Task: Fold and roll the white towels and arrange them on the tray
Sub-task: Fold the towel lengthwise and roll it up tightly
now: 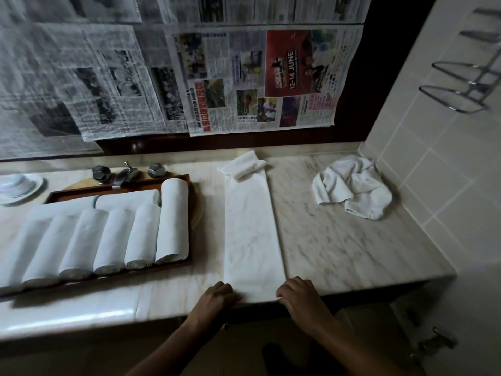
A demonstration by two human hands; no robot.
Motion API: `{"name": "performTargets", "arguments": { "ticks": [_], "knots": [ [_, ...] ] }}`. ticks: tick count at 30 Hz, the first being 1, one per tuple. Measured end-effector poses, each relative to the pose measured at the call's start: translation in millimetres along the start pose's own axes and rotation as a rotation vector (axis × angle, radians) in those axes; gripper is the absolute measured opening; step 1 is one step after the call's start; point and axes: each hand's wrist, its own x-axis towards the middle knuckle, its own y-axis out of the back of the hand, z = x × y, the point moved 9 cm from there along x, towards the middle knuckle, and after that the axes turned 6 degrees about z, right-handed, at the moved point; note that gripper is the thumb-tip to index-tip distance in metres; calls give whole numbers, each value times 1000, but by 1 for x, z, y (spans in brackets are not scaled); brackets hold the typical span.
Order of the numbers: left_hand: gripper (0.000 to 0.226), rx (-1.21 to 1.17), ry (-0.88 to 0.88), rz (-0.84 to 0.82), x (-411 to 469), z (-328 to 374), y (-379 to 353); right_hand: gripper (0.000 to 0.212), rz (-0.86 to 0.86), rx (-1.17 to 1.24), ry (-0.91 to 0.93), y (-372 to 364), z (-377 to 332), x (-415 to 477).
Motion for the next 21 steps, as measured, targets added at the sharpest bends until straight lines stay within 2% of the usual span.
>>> {"name": "performTargets", "arguments": {
  "ticks": [5,8,15,21],
  "knots": [
    [41,56,51,73,2,3,11,11,-51,19,-32,4,4,6],
    [35,9,84,105,3,5,19,5,-55,55,-92,11,11,11],
    [17,-196,394,145,10,-24,22,5,-85,189,-332,4,41,12],
    [16,-207,583,73,14,-35,15,8,-61,185,-315,16,34,24]
  ]
}}
